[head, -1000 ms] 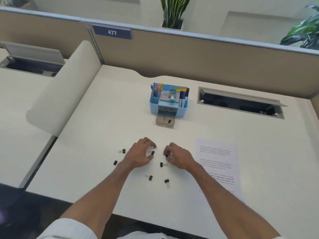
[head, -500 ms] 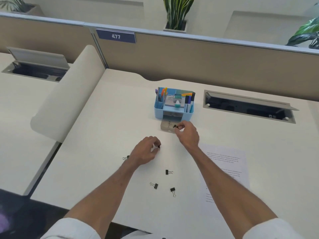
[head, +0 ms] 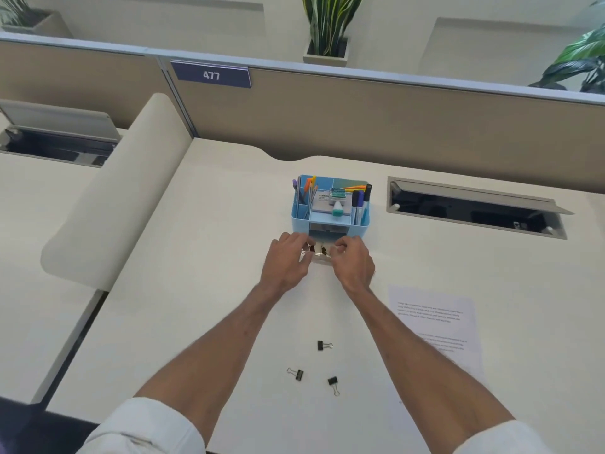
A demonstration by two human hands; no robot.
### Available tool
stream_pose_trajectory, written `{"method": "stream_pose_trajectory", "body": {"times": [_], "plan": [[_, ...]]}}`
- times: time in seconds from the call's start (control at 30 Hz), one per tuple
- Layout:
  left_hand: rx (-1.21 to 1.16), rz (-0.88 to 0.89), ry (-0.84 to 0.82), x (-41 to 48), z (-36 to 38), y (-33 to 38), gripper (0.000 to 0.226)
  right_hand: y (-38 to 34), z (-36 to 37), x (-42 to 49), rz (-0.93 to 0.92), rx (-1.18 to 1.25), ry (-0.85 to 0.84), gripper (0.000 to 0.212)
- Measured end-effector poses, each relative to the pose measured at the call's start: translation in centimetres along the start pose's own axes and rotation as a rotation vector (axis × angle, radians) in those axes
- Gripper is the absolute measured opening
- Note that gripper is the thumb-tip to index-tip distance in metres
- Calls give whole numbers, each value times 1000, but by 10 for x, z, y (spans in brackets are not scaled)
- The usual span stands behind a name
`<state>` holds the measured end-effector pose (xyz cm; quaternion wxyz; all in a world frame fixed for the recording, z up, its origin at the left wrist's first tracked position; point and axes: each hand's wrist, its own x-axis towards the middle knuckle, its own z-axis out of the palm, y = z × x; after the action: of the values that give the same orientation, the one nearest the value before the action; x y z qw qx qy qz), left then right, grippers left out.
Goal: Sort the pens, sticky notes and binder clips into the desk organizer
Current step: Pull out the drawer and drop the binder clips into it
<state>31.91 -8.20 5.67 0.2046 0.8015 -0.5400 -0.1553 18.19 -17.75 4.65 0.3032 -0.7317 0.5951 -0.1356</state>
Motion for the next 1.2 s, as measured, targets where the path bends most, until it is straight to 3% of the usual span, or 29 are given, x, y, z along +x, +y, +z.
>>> {"method": "stream_pose_trajectory", "body": {"times": [0.23, 0.57, 0.7, 0.8, 1.03, 1.2], "plan": [[71, -25, -28, 23, 13, 14, 25, 32, -17, -10, -39, 60, 110, 13], [125, -56, -23, 14, 19, 21, 42, 62, -25, -32, -42, 68, 31, 13], [117, -100, -4, -8, 19, 14, 41, 66, -23, -46, -81, 90, -99, 12], [116, -124, 18, -30, 19, 10, 44, 67, -21, -61, -154, 85, -302, 12], [93, -164, 4, -94, 26, 8, 42, 71, -19, -101, -383, -143, -636, 18], [48, -62, -117, -148, 35, 5, 31, 80, -17, -120, -537, -318, -697, 30]]}}
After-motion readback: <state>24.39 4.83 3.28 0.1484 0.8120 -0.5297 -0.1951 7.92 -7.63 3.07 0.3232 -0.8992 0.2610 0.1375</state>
